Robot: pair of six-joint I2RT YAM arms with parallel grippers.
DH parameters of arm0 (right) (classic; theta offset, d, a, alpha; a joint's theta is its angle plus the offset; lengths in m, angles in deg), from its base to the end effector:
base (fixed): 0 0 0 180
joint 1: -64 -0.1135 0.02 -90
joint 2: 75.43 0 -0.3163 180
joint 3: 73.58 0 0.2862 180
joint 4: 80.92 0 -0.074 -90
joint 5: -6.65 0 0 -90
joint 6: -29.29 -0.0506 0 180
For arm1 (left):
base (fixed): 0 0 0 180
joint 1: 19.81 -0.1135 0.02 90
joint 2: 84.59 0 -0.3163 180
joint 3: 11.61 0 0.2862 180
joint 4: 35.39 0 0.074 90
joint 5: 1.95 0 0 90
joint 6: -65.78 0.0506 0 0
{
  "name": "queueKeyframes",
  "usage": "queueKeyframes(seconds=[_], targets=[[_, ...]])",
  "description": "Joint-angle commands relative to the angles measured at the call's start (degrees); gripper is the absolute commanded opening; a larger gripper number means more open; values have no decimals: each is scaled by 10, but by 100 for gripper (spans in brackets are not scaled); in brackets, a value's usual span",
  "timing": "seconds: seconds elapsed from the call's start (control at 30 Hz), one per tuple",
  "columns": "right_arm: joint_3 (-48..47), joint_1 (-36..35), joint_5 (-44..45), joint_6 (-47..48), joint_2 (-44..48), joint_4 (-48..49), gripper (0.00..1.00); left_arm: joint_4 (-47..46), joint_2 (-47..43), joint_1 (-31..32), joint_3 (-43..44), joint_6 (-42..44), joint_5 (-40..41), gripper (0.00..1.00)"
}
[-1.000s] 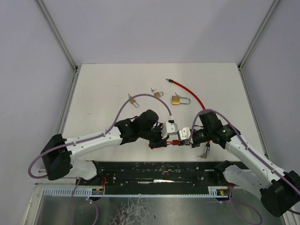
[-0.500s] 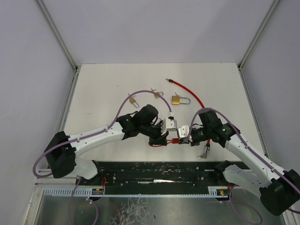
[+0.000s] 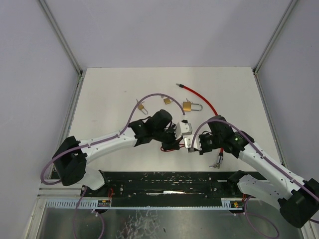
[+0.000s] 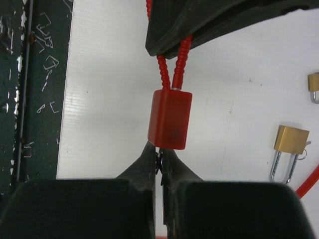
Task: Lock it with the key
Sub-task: Lock the lock.
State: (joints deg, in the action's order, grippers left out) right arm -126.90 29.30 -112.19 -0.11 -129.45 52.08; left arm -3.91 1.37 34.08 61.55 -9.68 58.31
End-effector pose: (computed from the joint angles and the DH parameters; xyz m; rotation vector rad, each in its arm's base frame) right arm 0.1505 0.1339 0.2784 -1.8482 1.3761 0.3758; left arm 0.1926 -0.3066 0.2833 1.5686 1.8300 -0.9389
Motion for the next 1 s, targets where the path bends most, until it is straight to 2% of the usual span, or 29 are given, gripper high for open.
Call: queueKeyframes(seconds=[0.0, 0.17, 0.27, 0.33, 0.4, 0.5, 0.57, 0.63, 0.77, 0.83, 0.9, 0.97], targets=[[-15, 22, -8, -29, 5, 48, 0, -19, -58, 2, -35, -12, 17, 0], [-48, 123, -212, -74, -17, -5, 0, -69, -83, -20, -77, -32, -81, 0], [-58, 136, -278, -90, -41, -31, 0, -120, -109, -31, -107, -51, -114, 0], [-62, 136, -308, -100, -62, -38, 0, -129, -127, -25, -116, -48, -96, 0], [-71, 136, -291, -86, -85, -48, 0, -128, -152, 2, -126, -26, -15, 0], [-62, 126, -217, -72, -70, -21, 0, -120, -183, 39, -144, 21, 124, 0], [-48, 107, -153, -61, -43, 12, 0, -121, -189, 41, -155, 30, 171, 0], [-41, 80, -95, -16, -20, 19, 0, -121, -182, 28, -157, 18, 148, 0], [-26, 51, -25, 48, 17, 23, 0, -89, -97, -33, -96, -47, -112, 0], [-19, 50, -9, 51, 30, 28, 0, -46, -40, -42, -58, -48, -180, 0], [-23, 51, -8, 28, 32, 23, 0, -31, -23, -41, -48, -37, -139, 0], [-27, 54, -18, 3, 21, 15, 0, -38, -48, -20, -62, -7, -13, 0]])
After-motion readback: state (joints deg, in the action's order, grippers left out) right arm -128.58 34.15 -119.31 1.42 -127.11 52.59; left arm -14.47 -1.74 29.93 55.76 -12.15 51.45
